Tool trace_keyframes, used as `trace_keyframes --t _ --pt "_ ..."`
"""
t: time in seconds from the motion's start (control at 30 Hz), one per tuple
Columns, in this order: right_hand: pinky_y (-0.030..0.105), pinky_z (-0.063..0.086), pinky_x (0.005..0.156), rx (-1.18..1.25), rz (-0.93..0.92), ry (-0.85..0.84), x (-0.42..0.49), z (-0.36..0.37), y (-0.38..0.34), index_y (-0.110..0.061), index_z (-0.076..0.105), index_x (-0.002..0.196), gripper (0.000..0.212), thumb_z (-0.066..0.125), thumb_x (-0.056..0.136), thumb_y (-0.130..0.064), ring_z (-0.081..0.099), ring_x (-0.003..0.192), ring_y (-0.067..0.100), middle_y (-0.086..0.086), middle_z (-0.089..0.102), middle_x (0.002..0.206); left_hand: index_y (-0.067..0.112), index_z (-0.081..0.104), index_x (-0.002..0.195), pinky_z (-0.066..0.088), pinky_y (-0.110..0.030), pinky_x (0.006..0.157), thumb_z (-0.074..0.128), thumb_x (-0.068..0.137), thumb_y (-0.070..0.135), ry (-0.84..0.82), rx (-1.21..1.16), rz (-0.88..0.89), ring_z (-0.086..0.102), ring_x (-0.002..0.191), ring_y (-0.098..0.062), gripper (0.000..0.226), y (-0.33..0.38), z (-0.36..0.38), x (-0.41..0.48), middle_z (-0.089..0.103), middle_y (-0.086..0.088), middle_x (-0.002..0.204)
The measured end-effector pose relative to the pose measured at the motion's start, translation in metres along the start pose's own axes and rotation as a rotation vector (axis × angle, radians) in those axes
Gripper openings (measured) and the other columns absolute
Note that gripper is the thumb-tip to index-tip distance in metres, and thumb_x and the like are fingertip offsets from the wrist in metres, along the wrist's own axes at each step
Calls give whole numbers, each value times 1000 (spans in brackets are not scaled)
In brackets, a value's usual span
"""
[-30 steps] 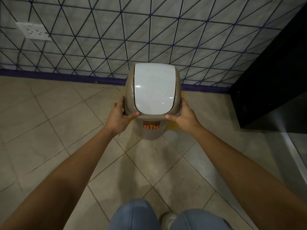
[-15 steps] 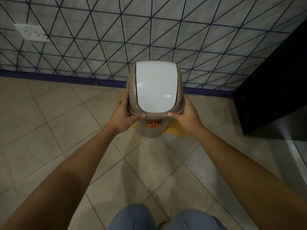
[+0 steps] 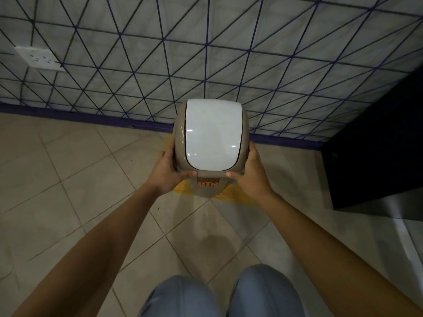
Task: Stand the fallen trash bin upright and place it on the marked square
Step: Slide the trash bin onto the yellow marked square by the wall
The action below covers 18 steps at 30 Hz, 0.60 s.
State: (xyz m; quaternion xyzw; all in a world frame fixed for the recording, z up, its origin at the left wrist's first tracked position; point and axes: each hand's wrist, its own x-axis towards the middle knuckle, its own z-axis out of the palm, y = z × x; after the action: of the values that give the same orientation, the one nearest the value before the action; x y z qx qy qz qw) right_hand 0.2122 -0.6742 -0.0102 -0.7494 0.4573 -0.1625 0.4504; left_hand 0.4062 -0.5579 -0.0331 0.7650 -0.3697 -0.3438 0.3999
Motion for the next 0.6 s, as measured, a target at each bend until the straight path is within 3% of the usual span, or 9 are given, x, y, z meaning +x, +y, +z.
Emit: trace_keyframes --t 0.2,0.37,0.6 --pt "45 36 112 26 13 0 13 0 -3 -16 13 150 109 82 66 -4 34 138 20 5 35 148 23 21 149 38 -48 108 88 60 21 -83 -60 52 38 135 -24 112 4 -7 19 41 -7 145" --pt "47 33 114 24 8 22 27 2 -3 -20 1 151 114 80 69 -5 27 143 21 4 28 155 21 21 149 42 -43 107 86 62 21 -83 -83 88 38 134 -20 109 4 -8 35 40 -2 146" --pt "50 34 113 6 16 60 41 3 -4 -23 1 151 114 80 70 -6 24 144 21 3 26 156 24 17 151 40 -50 107 86 61 24 -122 -77 111 34 138 -22 113 8 -11 56 38 -4 147"
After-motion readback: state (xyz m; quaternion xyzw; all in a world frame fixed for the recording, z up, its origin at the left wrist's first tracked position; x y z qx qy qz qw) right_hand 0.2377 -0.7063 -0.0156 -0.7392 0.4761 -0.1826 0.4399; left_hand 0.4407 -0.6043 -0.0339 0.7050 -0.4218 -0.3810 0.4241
